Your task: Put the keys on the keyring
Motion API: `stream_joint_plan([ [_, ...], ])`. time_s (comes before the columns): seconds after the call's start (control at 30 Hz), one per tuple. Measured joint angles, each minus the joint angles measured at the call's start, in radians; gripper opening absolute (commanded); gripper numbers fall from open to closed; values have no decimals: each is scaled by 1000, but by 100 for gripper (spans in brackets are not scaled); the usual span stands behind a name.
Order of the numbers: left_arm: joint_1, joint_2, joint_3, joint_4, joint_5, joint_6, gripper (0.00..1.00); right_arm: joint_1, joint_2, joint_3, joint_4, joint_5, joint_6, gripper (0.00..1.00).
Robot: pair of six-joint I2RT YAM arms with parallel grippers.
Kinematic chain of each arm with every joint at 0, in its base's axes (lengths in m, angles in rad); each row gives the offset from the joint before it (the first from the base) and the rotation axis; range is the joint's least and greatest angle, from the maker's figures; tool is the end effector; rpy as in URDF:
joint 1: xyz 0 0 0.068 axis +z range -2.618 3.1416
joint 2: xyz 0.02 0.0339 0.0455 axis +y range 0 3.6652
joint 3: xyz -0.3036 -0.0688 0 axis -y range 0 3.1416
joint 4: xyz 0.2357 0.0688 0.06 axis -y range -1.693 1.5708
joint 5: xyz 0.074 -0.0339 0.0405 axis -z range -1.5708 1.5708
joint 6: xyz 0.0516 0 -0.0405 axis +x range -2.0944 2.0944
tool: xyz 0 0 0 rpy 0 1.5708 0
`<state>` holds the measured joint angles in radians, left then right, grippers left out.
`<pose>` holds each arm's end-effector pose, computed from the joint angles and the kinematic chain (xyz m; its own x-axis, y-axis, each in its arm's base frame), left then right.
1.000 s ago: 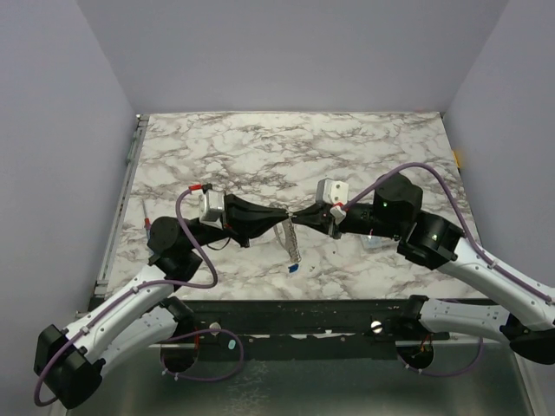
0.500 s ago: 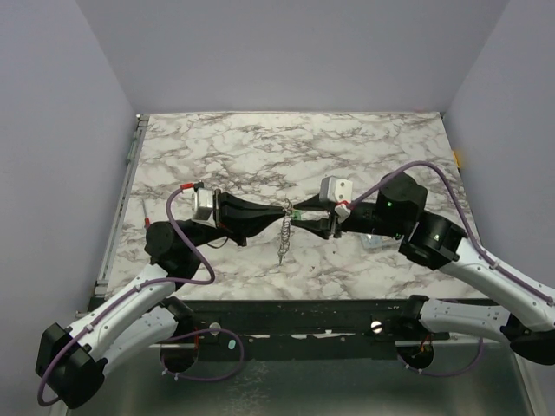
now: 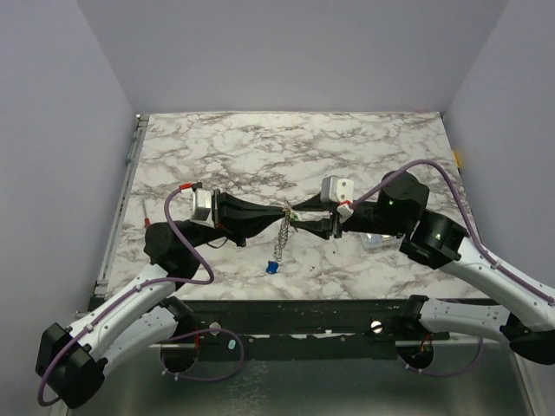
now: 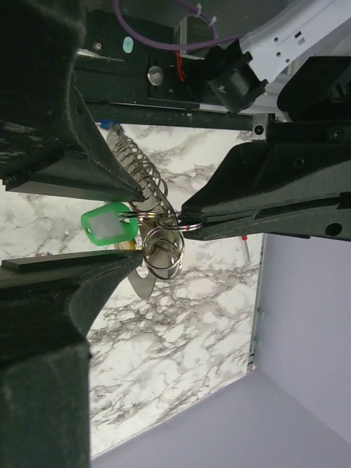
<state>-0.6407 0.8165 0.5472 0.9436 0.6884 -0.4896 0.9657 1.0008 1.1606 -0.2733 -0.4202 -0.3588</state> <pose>0.0960 -0.1125 0.4010 0.0375 -0.4810 -0.8759 0.9939 0.1091 -0.0173 0.0963 0.1762 0.4521 0.2843 -0.1525 -0.9465 -0.9416 0.1414 -0.3056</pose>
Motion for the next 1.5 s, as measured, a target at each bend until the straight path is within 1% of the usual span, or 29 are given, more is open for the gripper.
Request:
stream_joint_plan([
  [0.3, 0, 0, 0, 2, 0, 0, 0, 0, 11, 11, 2, -30, 12, 38],
  [0.53, 0, 0, 0, 2, 0, 0, 0, 0, 16, 19, 18, -49, 23, 34],
  [0.67, 0, 0, 0, 2, 0, 0, 0, 0, 24, 21, 19, -50, 26, 29],
  [0.83, 0, 0, 0, 2, 0, -1, 0, 1, 34, 21, 21, -58, 29, 17],
  [1.2, 0, 0, 0, 13, 3, -4, 0, 1, 35, 22, 28, -58, 29, 13],
  [1.37, 0, 2, 0, 21, 6, -4, 0, 1, 35, 22, 34, -60, 29, 1],
  [1.43, 0, 3, 0, 26, 11, -4, 0, 1, 35, 22, 34, -61, 29, 1],
  [1.5, 4, 5, 0, 30, 18, -4, 7, 1, 35, 22, 34, -61, 29, 1],
])
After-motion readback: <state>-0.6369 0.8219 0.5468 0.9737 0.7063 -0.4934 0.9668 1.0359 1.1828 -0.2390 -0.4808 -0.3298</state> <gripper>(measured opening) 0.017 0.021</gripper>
